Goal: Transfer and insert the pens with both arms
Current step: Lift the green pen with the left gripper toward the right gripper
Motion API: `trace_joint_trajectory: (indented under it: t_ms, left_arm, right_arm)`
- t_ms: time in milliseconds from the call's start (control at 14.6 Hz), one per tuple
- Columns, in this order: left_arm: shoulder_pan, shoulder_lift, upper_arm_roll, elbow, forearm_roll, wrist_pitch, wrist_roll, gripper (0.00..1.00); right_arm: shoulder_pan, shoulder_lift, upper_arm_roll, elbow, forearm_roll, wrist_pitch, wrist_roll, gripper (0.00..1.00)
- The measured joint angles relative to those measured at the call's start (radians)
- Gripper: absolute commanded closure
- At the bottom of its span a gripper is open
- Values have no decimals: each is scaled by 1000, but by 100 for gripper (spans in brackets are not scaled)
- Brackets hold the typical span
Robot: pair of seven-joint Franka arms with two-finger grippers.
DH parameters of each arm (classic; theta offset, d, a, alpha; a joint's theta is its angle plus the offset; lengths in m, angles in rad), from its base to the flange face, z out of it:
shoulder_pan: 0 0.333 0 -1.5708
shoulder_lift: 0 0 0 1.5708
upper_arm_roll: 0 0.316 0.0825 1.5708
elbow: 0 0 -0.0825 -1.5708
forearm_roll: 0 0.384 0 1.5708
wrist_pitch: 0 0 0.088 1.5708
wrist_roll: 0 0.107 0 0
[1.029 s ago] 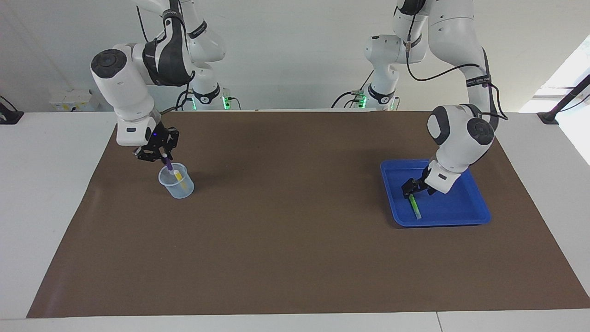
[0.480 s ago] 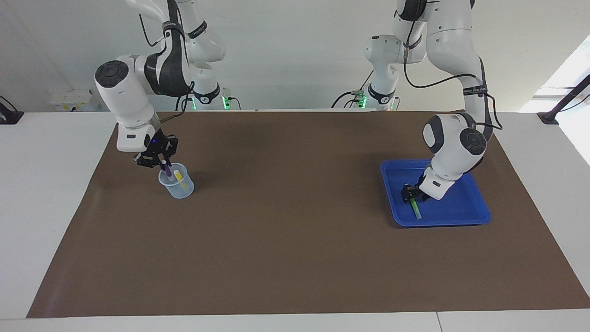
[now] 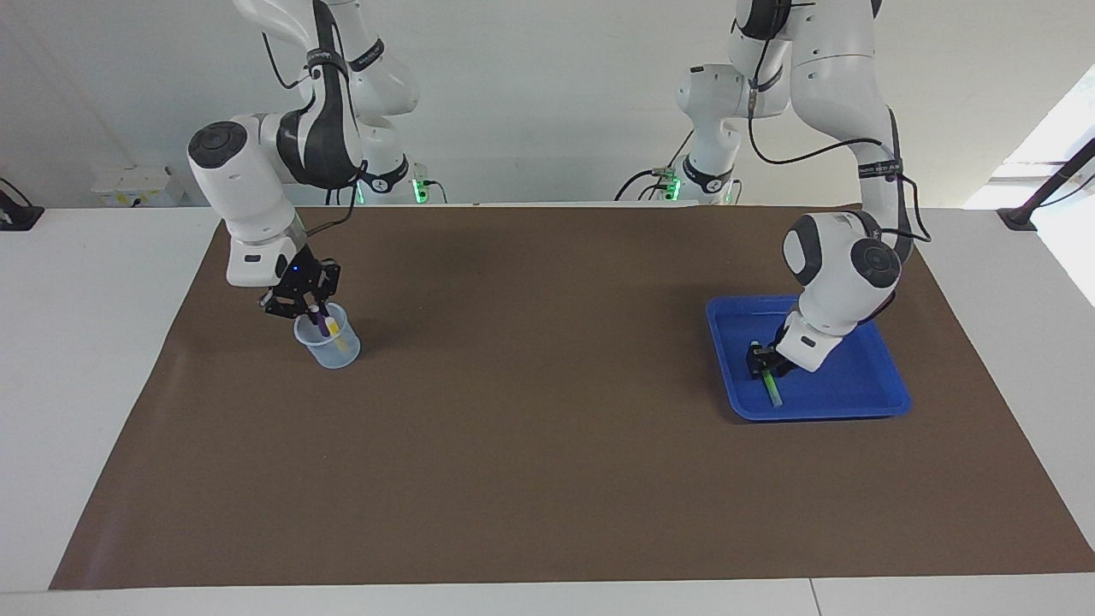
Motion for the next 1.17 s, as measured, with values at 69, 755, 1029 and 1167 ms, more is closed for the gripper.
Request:
trace_joint_trajectory:
  t_ms: [69, 755, 1029, 1167]
  left_arm:
    - [-1, 0, 0, 0, 0, 0, 0, 57]
    - [-3, 1, 0, 1, 35, 0, 2, 100]
    - [4, 1, 2, 12, 37, -12, 2, 100]
    - [8, 0, 2, 46, 35, -75, -1, 100]
  right_arm:
    - [-1, 0, -1, -5, 17, 0, 0, 100]
    - [0, 0, -3, -1, 35, -26, 0, 0]
    - [50, 0, 11, 112, 57, -148, 36, 0]
    - [101, 0, 18, 136, 124, -178, 87, 0]
